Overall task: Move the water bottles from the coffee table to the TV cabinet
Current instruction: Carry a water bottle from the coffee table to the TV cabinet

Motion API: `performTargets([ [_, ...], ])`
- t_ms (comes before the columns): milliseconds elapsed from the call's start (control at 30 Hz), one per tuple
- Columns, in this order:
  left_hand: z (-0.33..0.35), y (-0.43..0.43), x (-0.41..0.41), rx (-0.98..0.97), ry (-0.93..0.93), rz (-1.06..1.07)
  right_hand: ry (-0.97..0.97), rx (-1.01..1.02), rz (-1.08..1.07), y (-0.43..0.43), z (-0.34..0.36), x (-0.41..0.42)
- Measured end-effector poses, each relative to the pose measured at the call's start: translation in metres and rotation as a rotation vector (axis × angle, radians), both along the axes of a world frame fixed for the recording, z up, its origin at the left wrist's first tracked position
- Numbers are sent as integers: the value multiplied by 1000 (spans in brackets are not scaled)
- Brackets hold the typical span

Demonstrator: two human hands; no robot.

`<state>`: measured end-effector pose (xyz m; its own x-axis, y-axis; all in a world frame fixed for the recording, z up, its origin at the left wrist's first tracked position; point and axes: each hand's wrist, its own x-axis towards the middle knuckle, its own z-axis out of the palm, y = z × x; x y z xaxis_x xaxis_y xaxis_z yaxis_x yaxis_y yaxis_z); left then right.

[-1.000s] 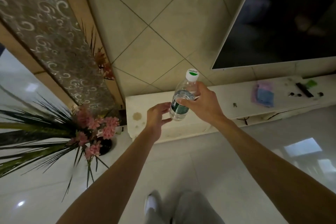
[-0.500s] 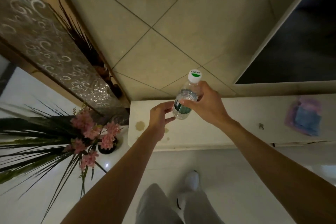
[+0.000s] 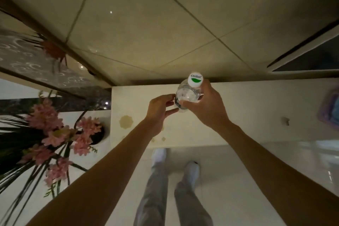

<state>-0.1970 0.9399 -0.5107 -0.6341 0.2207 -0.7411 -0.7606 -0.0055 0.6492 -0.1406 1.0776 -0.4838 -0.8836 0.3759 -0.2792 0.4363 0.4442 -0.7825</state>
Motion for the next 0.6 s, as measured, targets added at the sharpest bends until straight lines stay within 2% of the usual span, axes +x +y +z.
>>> performTargets([
  [133,-71,11,-27,-42,-30,-22,-18,-12,-45,3,-78,-24],
  [300,-144,20,-48,-80,-40,-75,-14,85,-53,4,-155,-45],
  [600,-194,33,-63,-70,-36,-71,70,87,-36,9,-212,-49],
])
